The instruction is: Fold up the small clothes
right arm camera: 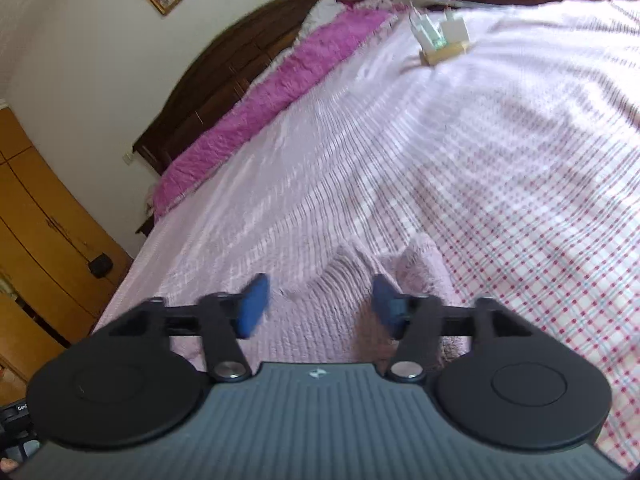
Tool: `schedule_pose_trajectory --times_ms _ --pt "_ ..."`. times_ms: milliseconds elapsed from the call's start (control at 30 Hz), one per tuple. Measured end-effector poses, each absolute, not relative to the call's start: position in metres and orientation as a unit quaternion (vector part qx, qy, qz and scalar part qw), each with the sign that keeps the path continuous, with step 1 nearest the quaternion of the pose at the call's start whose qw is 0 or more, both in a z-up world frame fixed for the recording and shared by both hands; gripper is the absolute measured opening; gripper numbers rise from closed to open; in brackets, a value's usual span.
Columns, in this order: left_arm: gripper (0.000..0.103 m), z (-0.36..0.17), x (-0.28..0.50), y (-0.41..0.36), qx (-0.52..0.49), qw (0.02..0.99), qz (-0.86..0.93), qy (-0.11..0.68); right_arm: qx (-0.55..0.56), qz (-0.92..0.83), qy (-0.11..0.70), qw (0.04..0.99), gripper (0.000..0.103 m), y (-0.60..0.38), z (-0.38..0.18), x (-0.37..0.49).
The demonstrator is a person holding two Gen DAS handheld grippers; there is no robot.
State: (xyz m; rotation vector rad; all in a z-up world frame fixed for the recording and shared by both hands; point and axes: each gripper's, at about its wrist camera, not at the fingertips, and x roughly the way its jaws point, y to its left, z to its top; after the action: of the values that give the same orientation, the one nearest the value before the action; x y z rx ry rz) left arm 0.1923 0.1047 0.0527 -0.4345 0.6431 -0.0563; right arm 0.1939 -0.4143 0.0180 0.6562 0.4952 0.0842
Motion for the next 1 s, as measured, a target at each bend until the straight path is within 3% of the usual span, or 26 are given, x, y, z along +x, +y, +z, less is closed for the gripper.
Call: schedule_pose_trajectory --times_ms 433,800,1000 --pt "0.049 0.063 0.156 0.112 -0.155 0.938 -0.004 0.309 0.248 0.06 0.231 0.939 0.075 -0.397 0.037 0.13" --pt "0.051 0.034 0.186 0.126 -0.14 0.929 0.082 0.334 0.228 0.051 0.255 0.938 0.075 -0.391 0.004 0.133" --pt "0.052 0.027 0.186 0.13 -0.138 0.928 0.085 0.335 0.222 0.052 0.259 0.939 0.076 -0.389 0.014 0.137"
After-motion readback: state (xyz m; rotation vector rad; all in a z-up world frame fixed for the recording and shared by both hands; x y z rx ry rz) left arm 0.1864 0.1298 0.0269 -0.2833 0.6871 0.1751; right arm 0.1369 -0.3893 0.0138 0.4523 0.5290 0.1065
